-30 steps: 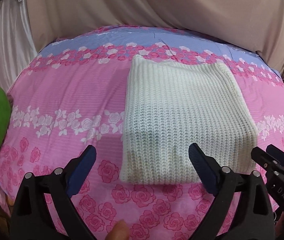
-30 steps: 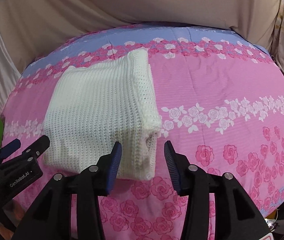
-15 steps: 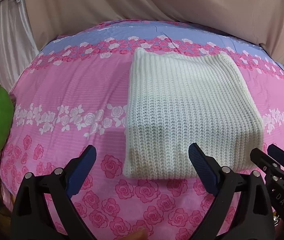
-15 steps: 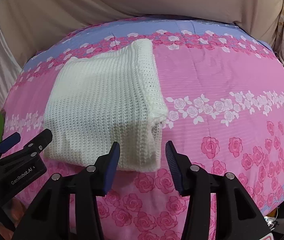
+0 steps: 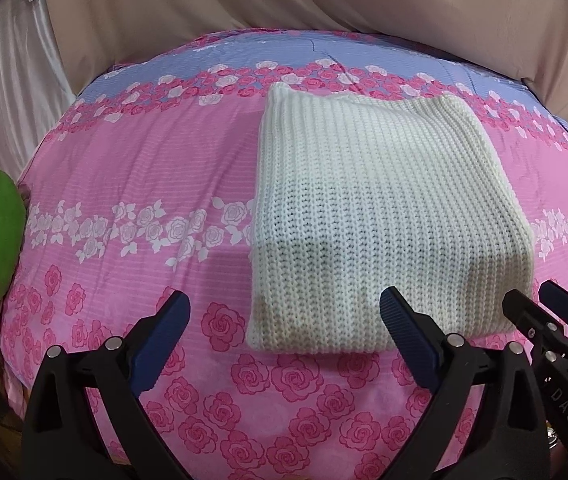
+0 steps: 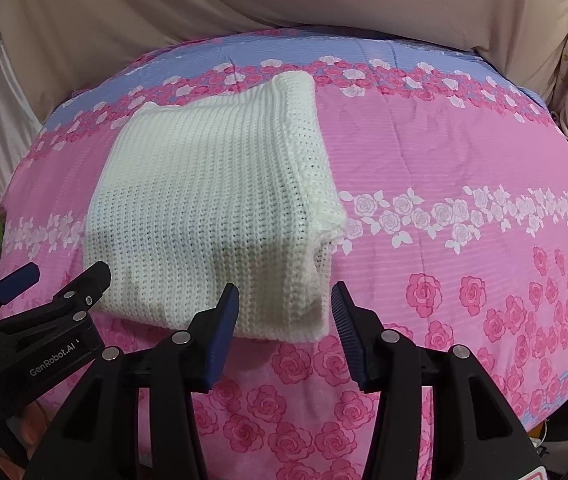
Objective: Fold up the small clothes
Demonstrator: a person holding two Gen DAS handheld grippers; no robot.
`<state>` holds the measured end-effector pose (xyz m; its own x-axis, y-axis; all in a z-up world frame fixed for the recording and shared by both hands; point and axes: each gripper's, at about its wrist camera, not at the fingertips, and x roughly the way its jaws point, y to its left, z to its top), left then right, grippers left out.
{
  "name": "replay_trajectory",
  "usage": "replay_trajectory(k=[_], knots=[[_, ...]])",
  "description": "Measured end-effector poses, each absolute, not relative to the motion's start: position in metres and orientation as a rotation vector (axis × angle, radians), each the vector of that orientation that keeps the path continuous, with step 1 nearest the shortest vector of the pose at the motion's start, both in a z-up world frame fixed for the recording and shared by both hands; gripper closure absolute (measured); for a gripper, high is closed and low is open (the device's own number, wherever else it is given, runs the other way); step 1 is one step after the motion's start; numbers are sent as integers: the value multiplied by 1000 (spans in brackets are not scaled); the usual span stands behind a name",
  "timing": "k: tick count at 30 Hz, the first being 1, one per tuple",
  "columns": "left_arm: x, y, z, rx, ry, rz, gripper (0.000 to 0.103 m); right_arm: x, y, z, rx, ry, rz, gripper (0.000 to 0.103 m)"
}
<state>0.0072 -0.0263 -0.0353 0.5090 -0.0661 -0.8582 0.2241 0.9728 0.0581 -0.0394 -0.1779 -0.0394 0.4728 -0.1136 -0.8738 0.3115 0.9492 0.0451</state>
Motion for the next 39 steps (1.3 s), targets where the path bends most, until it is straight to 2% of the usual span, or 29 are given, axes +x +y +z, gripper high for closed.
replay_trajectory(k=[39], knots=[[5, -42, -35, 221, 1009, -174, 8, -33, -166, -34, 142, 1037, -280, 55]])
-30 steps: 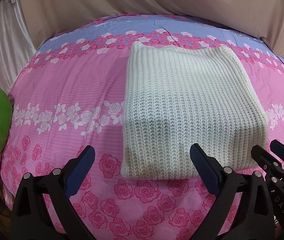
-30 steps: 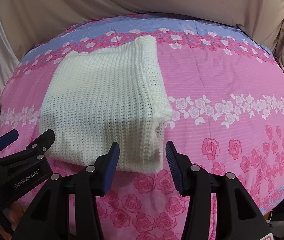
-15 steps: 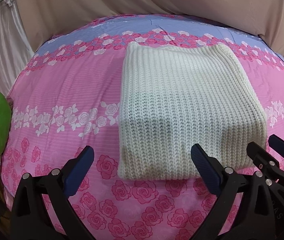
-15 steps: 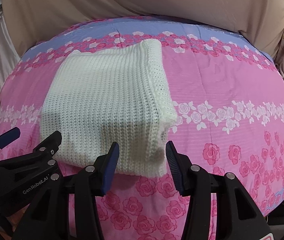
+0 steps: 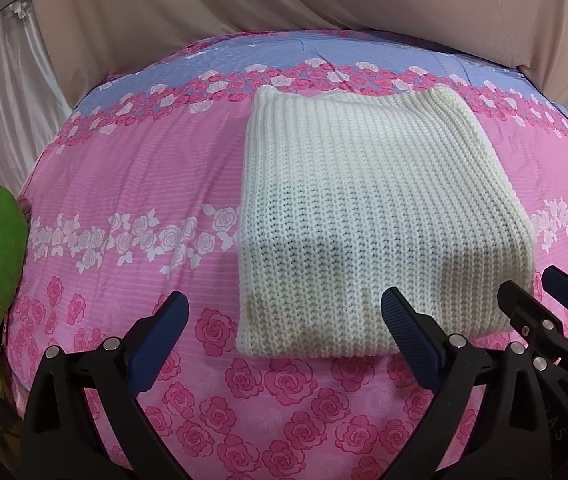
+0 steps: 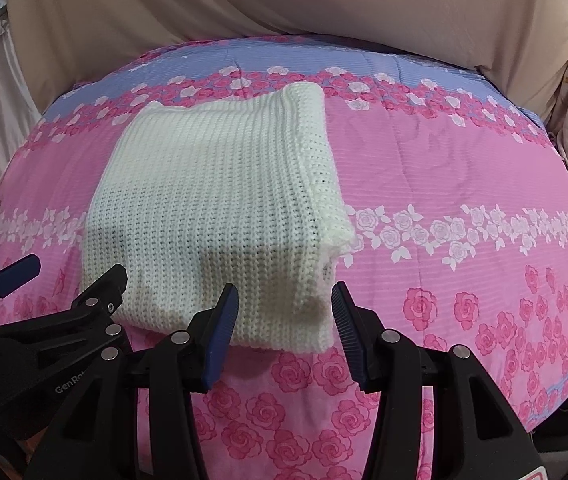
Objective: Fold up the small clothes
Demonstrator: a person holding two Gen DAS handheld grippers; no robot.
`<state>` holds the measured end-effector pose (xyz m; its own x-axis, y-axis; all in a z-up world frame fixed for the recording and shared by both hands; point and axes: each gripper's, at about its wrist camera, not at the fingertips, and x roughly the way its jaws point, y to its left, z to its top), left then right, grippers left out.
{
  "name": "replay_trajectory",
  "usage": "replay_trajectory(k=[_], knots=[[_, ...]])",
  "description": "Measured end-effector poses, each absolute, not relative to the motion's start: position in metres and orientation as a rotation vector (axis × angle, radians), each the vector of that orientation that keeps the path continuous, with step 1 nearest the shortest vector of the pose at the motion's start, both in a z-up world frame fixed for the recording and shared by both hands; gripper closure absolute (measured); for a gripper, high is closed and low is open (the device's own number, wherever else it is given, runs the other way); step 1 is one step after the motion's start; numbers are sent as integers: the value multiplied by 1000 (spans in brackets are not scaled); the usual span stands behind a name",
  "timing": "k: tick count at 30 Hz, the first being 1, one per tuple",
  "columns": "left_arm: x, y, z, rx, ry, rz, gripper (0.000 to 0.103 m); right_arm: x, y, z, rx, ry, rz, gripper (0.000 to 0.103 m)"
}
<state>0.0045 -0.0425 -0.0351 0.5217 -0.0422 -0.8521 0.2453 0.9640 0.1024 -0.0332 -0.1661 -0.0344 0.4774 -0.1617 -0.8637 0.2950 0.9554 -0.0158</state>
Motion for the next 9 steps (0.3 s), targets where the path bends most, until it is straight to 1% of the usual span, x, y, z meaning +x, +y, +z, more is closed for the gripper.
replay_trajectory(k=[9], knots=[[4, -44, -33, 229, 1002, -163, 9, -36, -165, -33, 139, 1032, -288, 55]])
